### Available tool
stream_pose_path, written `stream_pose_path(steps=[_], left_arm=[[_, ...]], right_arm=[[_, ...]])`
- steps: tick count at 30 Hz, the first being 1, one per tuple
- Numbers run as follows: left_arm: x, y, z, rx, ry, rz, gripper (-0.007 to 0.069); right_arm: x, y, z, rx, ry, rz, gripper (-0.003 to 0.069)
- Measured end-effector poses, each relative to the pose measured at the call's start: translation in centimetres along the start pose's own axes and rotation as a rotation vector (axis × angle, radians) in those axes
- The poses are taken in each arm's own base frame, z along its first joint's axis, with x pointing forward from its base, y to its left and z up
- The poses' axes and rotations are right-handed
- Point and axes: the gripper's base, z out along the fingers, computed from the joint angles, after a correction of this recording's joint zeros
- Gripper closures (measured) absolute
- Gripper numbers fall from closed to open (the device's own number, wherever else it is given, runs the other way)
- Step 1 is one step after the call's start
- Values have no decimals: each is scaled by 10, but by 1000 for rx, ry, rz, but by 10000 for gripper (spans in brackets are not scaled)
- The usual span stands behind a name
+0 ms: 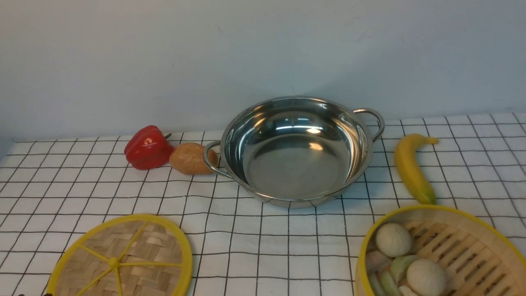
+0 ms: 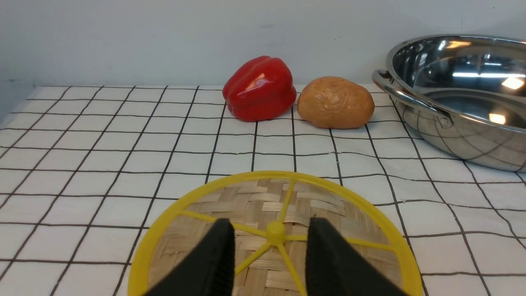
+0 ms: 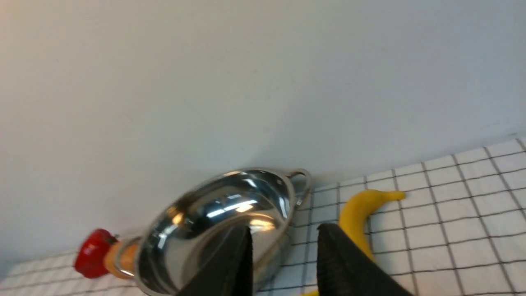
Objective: Place the steamer in the pot on the white tablecloth, and put the lid on the steamer.
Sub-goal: 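Reach for and grasp the rim of the bamboo steamer holding the buns with the right gripper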
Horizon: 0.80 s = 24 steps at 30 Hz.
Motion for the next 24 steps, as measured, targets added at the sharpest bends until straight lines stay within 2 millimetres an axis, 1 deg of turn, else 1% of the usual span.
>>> stream_pose_path(steps=[2, 4, 6, 7, 8, 9, 10, 11, 13, 15, 17, 18, 19, 21, 24], left_arm=[[0, 0, 0, 0, 0, 0, 382], [0, 0, 0, 0, 0, 0, 382], [0, 0, 0, 0, -1, 0, 382], [0, 0, 0, 0, -1, 0, 382], [0, 0, 0, 0, -1, 0, 382], [0, 0, 0, 0, -1, 0, 382], [0, 0, 0, 0, -1, 0, 382], [0, 0, 0, 0, -1, 0, 382], [0, 0, 0, 0, -1, -8, 382], [0, 0, 0, 0, -2, -8, 382], [0, 0, 0, 0, -4, -8, 382], [0, 0, 0, 0, -4, -8, 382], [-1, 0, 0, 0, -6, -8, 382], [-1, 0, 0, 0, -6, -8, 382], [-1, 0, 0, 0, -7, -8, 382]], right_arm=[[-4, 6, 2, -45, -8, 78, 416], [-4, 7, 3, -56, 6, 102, 416], [-1, 9, 7, -53, 93, 123, 416], [0, 10, 7, -51, 103, 119, 416], [3, 10, 14, -20, 202, 90, 416], [3, 10, 14, -14, 223, 85, 416], [5, 8, 26, 36, 332, 39, 416], [7, 7, 28, 46, 350, 33, 416], [10, -2, 55, 177, 568, -54, 416], [11, -7, 66, 228, 644, -90, 416], [13, -22, 98, 350, 805, -184, 414], [12, -22, 98, 354, 802, -193, 414], [14, -30, 116, 413, 871, -237, 406], [16, -41, 139, 484, 946, -298, 383], [25, -52, 164, 526, 1043, -334, 343]])
